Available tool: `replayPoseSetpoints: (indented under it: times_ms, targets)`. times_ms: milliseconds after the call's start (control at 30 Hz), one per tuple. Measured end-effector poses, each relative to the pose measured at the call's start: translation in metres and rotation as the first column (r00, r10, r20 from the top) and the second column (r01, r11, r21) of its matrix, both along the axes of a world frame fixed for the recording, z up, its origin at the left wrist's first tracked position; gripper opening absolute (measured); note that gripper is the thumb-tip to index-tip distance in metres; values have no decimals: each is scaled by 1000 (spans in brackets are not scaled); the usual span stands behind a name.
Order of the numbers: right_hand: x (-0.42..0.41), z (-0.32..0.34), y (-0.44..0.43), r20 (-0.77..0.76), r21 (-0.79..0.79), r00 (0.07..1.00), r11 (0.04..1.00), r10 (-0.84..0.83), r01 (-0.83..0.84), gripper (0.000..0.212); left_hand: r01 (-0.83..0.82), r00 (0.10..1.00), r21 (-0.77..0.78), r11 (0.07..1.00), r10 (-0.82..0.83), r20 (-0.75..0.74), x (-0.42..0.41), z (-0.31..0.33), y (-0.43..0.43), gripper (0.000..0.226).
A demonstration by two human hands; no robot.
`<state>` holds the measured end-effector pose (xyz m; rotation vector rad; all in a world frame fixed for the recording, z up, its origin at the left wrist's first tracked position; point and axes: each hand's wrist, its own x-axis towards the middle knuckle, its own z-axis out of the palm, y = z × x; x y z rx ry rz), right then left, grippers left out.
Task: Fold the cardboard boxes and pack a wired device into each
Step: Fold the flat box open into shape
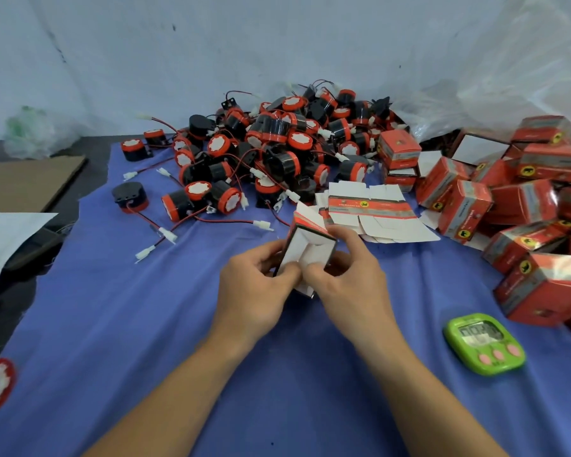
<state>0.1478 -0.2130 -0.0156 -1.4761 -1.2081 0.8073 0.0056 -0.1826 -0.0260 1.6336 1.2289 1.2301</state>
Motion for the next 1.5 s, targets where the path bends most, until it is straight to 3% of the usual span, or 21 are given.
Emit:
replayPoseSetpoints:
  times_ms: [233, 500, 600, 733, 833, 933, 1100, 1233, 1333, 1500]
  targets:
    - [6, 1, 0, -36, -16, 999, 1000, -6, 5, 53, 139, 988, -29, 990, -136, 72, -3, 3, 4, 47]
    - [9, -4, 2, -20, -14, 999, 999, -41, 41, 47, 185, 973, -101, 977, -168, 161, -6, 8, 4, 42]
    - [12, -2, 2, -196, -15, 978, 997, 67, -71, 47, 181, 965, -99, 978, -158, 209, -7, 10, 4, 39]
    - [21, 4, 3, -502, 17, 833, 966, 231, -258, 38, 142, 951, -142, 980, -96, 292, -9, 9, 6, 23]
    - [26, 4, 4, -622, 19, 733, 941, 276, -338, 31, 138, 958, -125, 983, -100, 269, -8, 7, 6, 26]
    - [30, 1, 3, -662, 17, 688, 924, 296, -381, 29, 157, 968, -50, 986, -143, 207, -7, 8, 4, 27]
    - [32, 0, 2, -631, 25, 700, 910, 335, -414, 40, 137, 985, 35, 990, -140, 100, -11, 7, 6, 28]
    - [30, -1, 1, -555, 55, 740, 904, 380, -424, 40, 182, 977, 5, 983, -182, 108, -15, 11, 8, 31]
    - [29, -1, 1, -568, 74, 712, 887, 413, -456, 42, 195, 976, 6, 981, -194, 99, -17, 12, 8, 34]
    - [29, 0, -1, -573, 111, 674, 858, 467, -501, 27, 208, 975, -65, 976, -212, -61, -16, 3, 8, 58]
